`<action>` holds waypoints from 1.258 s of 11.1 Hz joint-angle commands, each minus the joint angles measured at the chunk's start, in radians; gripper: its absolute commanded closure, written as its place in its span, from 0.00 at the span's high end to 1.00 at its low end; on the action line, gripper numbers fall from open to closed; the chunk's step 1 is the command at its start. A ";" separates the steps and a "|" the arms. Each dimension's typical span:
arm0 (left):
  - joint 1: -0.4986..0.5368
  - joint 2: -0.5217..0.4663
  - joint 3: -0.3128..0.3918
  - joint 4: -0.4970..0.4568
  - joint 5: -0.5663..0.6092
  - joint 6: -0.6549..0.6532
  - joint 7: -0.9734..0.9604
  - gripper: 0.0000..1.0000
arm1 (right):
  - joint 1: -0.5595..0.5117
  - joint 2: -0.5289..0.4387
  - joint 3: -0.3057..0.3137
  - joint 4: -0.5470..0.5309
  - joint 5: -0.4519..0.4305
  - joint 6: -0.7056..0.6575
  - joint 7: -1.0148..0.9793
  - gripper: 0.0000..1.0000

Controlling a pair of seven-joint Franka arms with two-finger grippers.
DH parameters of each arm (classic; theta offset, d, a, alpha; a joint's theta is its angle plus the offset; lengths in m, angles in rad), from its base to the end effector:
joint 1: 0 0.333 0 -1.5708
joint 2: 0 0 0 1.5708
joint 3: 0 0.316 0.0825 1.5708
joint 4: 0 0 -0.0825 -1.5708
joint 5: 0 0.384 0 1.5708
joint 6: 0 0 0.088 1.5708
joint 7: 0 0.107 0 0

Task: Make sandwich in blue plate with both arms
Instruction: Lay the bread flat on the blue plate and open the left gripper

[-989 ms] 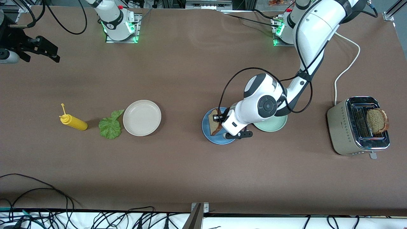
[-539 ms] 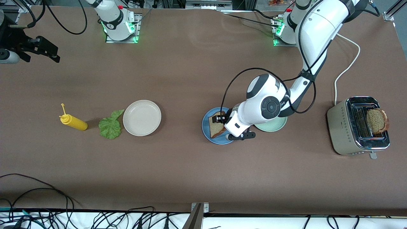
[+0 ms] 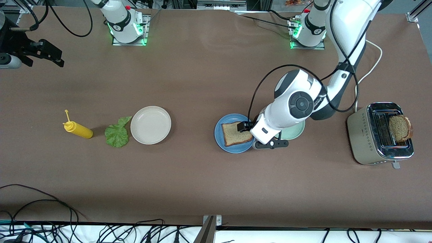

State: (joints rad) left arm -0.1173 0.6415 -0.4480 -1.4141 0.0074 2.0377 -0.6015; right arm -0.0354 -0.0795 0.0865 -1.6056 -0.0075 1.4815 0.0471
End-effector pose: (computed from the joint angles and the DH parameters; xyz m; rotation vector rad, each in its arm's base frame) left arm 0.6394 -0.3292 0.3566 2.8977 0.1705 -0.1536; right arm 0.5196 0.0277 0.6432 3.1243 0.0048 -0.0690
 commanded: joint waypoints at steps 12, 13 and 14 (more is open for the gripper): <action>0.011 -0.368 0.265 -0.042 0.019 -0.321 0.162 1.00 | 0.002 0.040 -0.008 0.029 0.018 0.022 -0.030 1.00; 0.011 -0.385 0.282 -0.042 0.019 -0.342 0.184 1.00 | 0.003 0.062 -0.008 0.029 0.017 0.031 -0.042 1.00; 0.011 -0.402 0.308 -0.042 0.019 -0.362 0.219 1.00 | 0.009 0.120 -0.007 0.026 0.018 0.055 -0.044 1.00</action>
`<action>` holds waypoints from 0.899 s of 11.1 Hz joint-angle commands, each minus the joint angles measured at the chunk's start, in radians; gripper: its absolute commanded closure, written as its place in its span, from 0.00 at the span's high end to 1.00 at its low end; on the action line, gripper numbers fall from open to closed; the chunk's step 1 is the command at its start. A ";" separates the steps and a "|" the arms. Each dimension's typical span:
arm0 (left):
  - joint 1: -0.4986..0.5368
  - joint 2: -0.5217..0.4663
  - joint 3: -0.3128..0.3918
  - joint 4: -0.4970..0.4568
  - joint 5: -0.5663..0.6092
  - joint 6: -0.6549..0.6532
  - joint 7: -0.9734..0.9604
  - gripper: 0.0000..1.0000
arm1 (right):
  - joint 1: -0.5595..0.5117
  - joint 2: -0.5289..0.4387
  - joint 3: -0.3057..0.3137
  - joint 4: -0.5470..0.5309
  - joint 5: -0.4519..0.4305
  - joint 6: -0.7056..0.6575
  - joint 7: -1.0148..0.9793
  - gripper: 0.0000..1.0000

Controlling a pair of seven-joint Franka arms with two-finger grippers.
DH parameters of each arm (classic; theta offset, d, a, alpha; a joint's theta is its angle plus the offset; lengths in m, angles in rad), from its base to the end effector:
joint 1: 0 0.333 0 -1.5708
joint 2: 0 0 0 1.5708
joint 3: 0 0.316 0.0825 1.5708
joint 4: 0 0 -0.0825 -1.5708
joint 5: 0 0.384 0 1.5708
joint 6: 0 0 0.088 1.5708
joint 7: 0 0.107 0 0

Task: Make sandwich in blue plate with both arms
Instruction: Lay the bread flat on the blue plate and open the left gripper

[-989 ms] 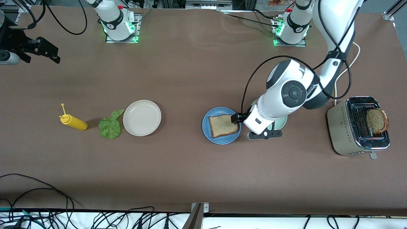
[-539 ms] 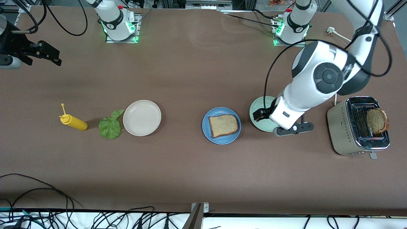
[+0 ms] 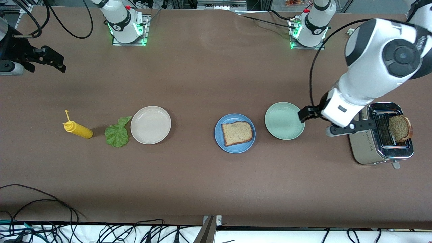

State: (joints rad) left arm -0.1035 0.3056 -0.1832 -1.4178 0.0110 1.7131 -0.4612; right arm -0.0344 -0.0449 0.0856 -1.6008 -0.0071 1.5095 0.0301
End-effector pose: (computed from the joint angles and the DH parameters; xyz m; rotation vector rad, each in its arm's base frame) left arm 0.6299 -0.1679 0.5276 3.0897 0.2805 -0.0325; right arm 0.5332 0.0276 0.6295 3.1278 0.0323 -0.0721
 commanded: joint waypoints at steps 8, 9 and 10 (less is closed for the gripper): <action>-0.001 -0.203 0.237 -0.105 -0.022 -0.147 0.480 1.00 | 0.004 0.410 -0.007 0.022 0.047 0.428 -0.035 1.00; 0.010 -0.223 0.235 -0.124 -0.019 -0.148 0.480 1.00 | 0.007 0.443 -0.006 0.022 0.047 0.457 -0.032 1.00; 0.030 -0.235 0.226 -0.135 -0.019 -0.152 0.484 1.00 | 0.011 0.468 -0.004 0.022 0.047 0.489 -0.027 1.00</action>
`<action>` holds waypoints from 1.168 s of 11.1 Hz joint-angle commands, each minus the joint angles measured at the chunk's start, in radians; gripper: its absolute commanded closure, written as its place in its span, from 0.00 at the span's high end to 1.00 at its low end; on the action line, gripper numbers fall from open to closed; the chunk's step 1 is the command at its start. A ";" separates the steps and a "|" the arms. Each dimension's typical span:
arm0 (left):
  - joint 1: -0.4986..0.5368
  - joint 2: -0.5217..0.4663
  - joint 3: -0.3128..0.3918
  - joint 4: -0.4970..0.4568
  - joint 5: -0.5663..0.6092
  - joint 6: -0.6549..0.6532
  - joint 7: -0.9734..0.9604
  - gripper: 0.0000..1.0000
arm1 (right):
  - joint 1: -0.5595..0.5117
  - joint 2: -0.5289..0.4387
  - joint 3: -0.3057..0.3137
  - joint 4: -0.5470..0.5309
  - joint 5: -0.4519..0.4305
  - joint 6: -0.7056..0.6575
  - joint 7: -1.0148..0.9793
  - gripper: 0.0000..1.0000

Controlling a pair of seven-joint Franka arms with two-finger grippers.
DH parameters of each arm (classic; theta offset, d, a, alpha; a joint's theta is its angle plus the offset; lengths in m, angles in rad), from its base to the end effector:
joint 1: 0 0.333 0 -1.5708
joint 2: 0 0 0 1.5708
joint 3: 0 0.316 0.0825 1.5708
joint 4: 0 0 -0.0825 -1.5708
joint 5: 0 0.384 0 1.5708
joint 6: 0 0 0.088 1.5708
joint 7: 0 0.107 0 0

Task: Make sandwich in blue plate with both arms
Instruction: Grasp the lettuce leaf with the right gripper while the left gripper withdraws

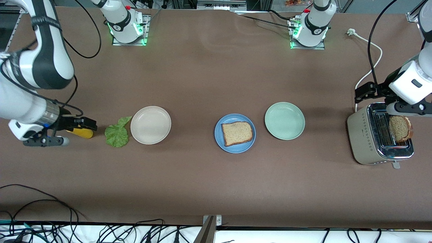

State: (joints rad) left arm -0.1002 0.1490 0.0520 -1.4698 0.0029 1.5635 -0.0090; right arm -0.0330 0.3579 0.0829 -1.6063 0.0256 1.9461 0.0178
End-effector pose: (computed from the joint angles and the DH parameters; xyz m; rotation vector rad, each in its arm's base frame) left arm 0.5971 -0.0308 0.5856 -3.1276 0.0620 0.0857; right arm 0.6596 0.0286 0.4213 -3.0891 -0.0271 0.0290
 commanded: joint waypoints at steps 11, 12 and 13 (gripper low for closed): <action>0.154 -0.109 -0.181 -0.083 0.000 -0.040 0.037 1.00 | 0.021 0.237 0.021 -0.122 0.022 0.356 -0.004 1.00; 0.152 -0.106 -0.181 -0.081 0.000 -0.040 0.037 1.00 | 0.021 0.240 0.021 -0.138 0.023 0.367 -0.004 1.00; 0.152 -0.105 -0.182 -0.078 0.002 -0.039 0.037 1.00 | 0.021 0.243 0.021 -0.162 0.025 0.384 -0.002 1.00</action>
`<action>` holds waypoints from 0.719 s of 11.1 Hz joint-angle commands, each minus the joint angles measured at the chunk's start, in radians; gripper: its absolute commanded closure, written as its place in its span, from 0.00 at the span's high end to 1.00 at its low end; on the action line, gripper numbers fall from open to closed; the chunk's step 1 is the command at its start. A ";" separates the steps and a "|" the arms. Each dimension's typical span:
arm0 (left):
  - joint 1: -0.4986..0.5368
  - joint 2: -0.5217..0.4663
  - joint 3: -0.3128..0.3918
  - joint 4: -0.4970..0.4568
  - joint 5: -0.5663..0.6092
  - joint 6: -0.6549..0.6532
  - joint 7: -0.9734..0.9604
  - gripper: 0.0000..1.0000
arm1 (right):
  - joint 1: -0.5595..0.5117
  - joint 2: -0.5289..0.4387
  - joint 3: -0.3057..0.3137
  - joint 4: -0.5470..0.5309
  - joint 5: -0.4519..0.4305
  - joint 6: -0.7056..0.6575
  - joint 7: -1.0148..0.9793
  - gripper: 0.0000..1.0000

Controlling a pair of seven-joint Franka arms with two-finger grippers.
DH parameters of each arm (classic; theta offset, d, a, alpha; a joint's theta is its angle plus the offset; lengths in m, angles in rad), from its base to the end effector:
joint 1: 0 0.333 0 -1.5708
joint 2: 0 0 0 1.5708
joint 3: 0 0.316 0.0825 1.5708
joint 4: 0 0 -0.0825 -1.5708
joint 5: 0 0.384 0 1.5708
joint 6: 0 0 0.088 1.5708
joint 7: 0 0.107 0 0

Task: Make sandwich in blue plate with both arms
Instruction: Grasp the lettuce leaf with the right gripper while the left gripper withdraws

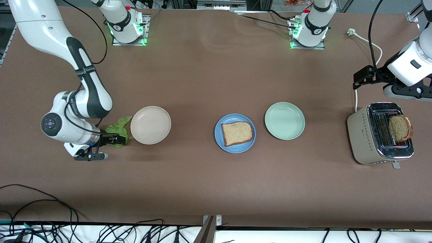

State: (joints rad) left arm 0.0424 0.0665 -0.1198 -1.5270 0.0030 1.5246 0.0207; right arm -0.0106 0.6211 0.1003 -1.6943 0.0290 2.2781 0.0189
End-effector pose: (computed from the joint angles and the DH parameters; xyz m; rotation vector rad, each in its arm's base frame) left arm 0.5679 -0.0414 0.6040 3.1330 -0.1538 -0.1075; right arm 0.6713 0.0543 0.2340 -3.0622 -0.0520 0.0598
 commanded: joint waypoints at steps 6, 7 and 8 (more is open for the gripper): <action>0.010 -0.019 -0.046 -0.018 0.008 0.003 -0.001 1.00 | -0.003 -0.023 0.018 -0.252 0.017 0.254 -0.020 1.00; 0.008 -0.019 -0.049 -0.015 0.017 0.003 0.001 1.00 | -0.003 -0.023 0.018 -0.260 0.015 0.265 -0.023 1.00; 0.008 -0.019 -0.064 -0.012 0.017 0.003 -0.001 1.00 | -0.003 -0.023 0.018 -0.260 0.015 0.265 -0.025 0.98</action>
State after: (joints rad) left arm 0.0426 0.0666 -0.1554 -1.5274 0.0042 1.5251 0.0190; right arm -0.0095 0.6191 0.1113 -1.8967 0.0309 2.5027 0.0178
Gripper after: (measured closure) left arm 0.000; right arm 0.000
